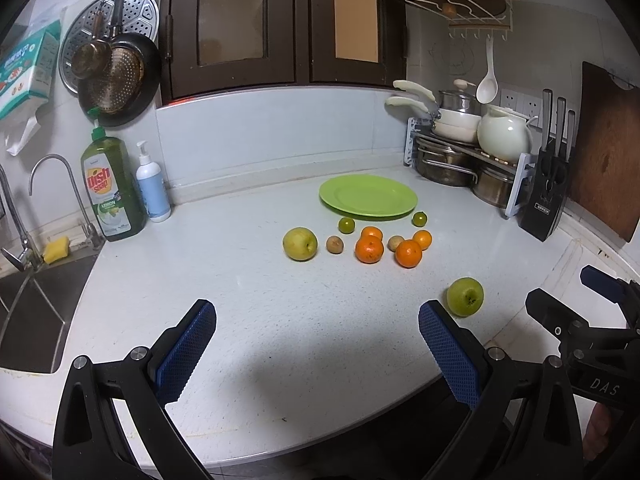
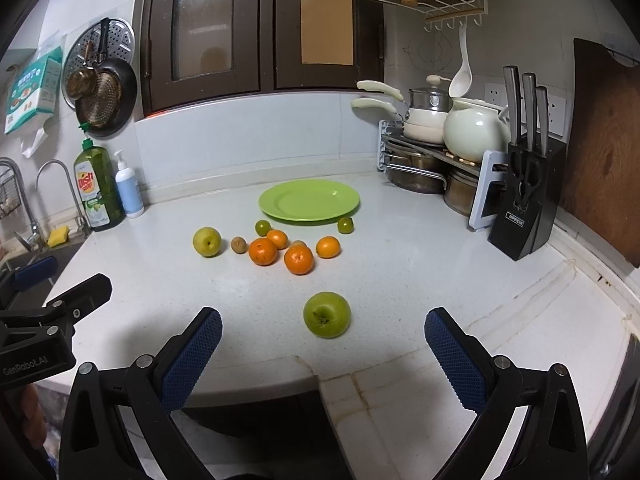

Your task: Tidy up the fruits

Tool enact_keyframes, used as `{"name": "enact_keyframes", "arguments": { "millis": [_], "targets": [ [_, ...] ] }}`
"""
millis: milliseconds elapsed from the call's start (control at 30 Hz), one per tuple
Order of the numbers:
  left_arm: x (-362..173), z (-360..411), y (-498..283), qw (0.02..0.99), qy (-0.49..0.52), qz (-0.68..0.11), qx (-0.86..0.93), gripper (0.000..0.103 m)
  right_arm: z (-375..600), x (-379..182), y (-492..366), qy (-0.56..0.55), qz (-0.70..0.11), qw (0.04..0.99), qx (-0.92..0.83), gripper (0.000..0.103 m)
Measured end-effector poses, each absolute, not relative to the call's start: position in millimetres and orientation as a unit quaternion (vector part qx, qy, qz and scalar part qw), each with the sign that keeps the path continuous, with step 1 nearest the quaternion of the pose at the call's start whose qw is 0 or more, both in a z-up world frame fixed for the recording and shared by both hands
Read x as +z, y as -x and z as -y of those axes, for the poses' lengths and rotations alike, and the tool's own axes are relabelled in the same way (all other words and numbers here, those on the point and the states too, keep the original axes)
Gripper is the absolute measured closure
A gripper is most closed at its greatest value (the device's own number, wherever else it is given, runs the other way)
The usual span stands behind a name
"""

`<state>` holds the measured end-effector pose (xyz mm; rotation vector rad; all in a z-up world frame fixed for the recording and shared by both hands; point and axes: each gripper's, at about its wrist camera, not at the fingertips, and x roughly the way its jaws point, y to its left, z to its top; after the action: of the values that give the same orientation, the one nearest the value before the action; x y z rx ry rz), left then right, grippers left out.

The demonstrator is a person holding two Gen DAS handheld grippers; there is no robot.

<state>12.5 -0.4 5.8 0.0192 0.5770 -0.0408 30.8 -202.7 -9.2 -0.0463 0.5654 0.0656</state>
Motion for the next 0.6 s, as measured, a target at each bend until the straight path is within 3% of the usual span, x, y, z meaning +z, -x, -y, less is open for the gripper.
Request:
{"name": "enact_keyframes", "arguments": {
  "millis": [600],
  "targets": [
    [-7.7, -13.3, -60.6, 0.950, -0.036, -0.307, -0.054, 0.000, 190.1, -24.7, -67.0, 0.002, -0.316, 0.949, 0.008, 0.001]
  ]
}}
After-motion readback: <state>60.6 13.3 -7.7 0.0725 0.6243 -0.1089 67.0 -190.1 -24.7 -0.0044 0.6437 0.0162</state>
